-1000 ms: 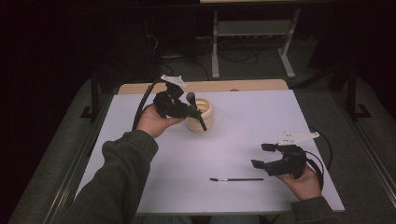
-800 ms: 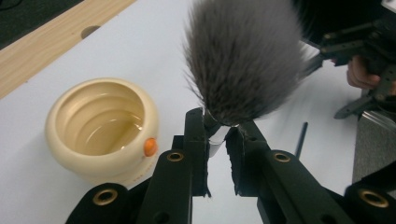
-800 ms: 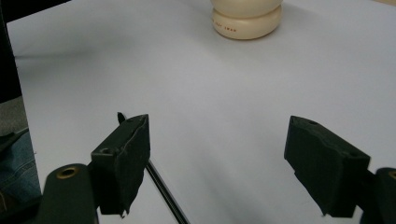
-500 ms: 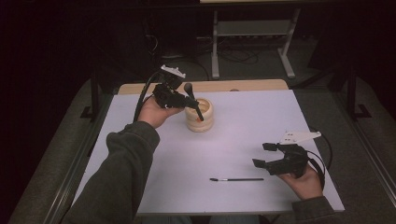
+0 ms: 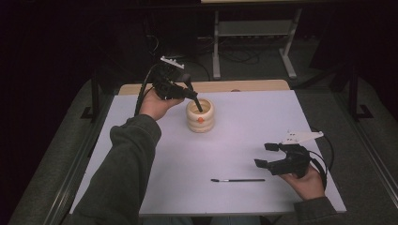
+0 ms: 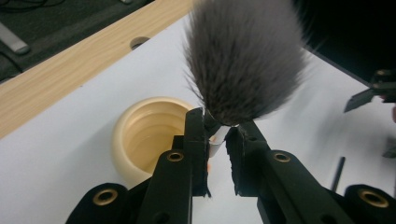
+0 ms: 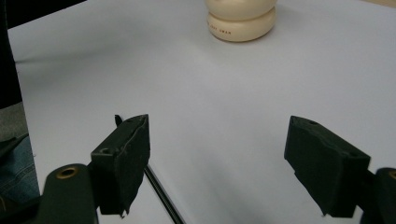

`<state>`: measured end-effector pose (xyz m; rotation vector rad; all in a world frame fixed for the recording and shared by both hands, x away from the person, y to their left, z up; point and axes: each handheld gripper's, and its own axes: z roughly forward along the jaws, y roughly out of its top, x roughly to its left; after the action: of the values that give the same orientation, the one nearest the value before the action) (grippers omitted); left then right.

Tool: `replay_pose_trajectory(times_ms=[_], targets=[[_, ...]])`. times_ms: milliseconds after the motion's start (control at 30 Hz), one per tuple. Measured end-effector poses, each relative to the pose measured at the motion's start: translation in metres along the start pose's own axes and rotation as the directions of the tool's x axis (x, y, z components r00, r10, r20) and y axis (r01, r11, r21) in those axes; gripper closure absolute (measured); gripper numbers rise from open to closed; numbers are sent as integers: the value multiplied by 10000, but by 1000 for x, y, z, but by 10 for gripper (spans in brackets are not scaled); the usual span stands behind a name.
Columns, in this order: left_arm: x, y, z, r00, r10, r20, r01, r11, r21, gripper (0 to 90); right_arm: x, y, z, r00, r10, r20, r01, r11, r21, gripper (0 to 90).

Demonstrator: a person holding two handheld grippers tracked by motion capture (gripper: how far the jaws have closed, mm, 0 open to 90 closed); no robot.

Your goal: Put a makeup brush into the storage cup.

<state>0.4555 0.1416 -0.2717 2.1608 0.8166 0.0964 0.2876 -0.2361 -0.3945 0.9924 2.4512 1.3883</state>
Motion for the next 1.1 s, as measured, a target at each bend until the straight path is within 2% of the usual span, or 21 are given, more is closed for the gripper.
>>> replay_pose_trajectory(times_ms=[100, 267, 700, 867, 1100], targets=[[5, 1, 1, 9999, -39, -122, 40, 10000, 12, 783, 0, 0, 0, 10000, -18, 10, 18, 10000, -5, 215], [11, 3, 4, 9987, -327, -389, 327, 9995, -26, 783, 0, 0, 1, 10000, 1, -11, -1, 10000, 5, 215], [21, 5, 12, 9954, -585, -762, 586, 9983, -3, 783, -1, 0, 0, 10000, 8, -9, -8, 10000, 30, 215], [23, 4, 15, 9949, -551, -843, 564, 9983, 130, 782, -1, 0, 0, 10000, -8, -22, 8, 10000, 22, 216], [24, 1, 21, 9933, -774, -862, 780, 9969, 38, 782, -1, 0, 1, 10000, -3, -38, 4, 10000, 25, 216]])
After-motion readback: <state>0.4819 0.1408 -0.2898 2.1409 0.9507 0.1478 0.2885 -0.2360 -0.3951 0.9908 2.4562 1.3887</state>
